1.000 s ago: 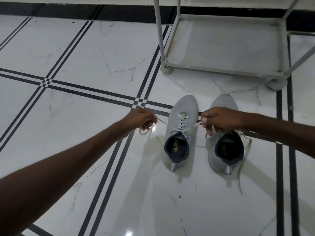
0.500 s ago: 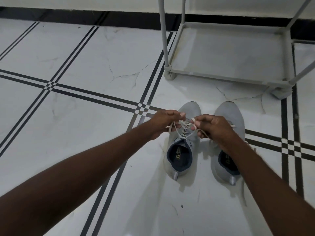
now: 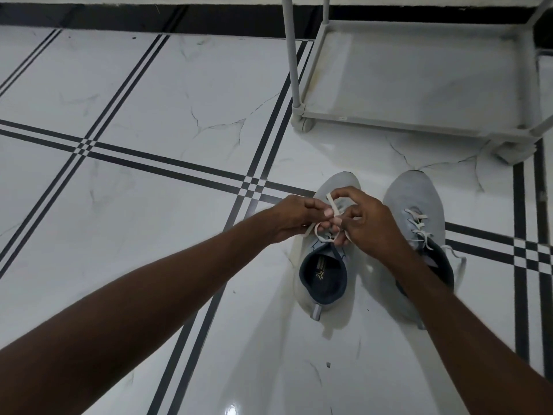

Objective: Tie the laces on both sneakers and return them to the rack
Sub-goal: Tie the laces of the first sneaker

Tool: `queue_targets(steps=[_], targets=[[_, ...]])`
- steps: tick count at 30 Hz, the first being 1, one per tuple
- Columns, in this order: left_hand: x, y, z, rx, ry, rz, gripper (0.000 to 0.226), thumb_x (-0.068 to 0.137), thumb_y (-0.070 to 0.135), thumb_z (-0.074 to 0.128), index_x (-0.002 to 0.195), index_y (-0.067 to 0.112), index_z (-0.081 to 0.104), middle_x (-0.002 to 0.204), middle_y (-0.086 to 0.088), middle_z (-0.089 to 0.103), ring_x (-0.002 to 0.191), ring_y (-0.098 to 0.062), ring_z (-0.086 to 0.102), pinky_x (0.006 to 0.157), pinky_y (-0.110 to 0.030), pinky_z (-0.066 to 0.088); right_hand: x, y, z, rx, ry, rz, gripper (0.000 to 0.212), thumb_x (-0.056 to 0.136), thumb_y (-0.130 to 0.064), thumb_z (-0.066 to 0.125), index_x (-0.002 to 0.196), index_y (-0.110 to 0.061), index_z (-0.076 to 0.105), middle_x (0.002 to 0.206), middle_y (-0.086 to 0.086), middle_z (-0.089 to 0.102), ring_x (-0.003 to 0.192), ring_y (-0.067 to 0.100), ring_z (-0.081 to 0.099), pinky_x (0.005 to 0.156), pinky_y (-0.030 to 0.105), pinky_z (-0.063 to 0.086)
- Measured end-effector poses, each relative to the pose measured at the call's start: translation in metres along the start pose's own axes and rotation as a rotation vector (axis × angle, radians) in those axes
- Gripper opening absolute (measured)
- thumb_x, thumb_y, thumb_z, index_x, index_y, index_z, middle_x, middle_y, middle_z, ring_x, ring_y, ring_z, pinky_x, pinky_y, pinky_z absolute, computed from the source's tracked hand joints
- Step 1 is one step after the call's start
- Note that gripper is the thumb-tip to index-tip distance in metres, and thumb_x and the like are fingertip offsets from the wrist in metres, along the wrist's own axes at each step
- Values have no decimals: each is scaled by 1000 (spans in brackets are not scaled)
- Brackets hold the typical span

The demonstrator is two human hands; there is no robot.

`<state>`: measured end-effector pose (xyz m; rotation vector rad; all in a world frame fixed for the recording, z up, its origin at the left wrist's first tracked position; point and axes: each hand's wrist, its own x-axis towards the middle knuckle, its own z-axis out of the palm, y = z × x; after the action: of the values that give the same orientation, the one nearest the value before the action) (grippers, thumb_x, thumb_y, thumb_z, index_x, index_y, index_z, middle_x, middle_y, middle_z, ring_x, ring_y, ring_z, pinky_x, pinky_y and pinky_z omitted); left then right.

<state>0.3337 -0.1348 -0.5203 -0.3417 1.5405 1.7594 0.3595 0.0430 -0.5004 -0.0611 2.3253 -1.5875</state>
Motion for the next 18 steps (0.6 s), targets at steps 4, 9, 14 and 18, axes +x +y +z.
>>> queue_targets(steps=[4, 9, 14, 18], targets=[[1, 0, 0, -52, -71, -38, 12, 96, 4, 56, 95, 3, 68, 99, -18, 63, 83, -18, 61, 73, -22, 54, 6, 6, -2, 24, -12, 3, 34, 86, 2, 65, 109, -23, 64, 75, 17, 72, 50, 27, 71, 52, 41, 60], [-4, 3, 6, -76, -101, -58, 17, 98, 15, 57, 104, 1, 66, 83, -6, 68, 66, -8, 61, 64, -16, 50, 12, 11, -5, 136, -119, 23, 26, 86, 5, 66, 106, -8, 57, 65, 16, 67, 45, 22, 61, 46, 31, 53], [-3, 3, 10, -90, -83, -26, 19, 102, 13, 48, 99, 3, 64, 74, -2, 69, 62, -7, 63, 61, -14, 50, 16, 19, -5, 341, -193, 121, 22, 87, 2, 67, 101, -1, 50, 69, 14, 65, 51, 17, 56, 47, 23, 49], [-8, 5, 7, -110, -108, -28, 24, 104, 14, 43, 98, 8, 65, 84, -5, 68, 70, -11, 58, 69, -22, 46, 21, 23, -6, 452, -207, 163, 20, 88, 3, 64, 92, -8, 48, 67, 14, 65, 52, 19, 54, 48, 23, 49]])
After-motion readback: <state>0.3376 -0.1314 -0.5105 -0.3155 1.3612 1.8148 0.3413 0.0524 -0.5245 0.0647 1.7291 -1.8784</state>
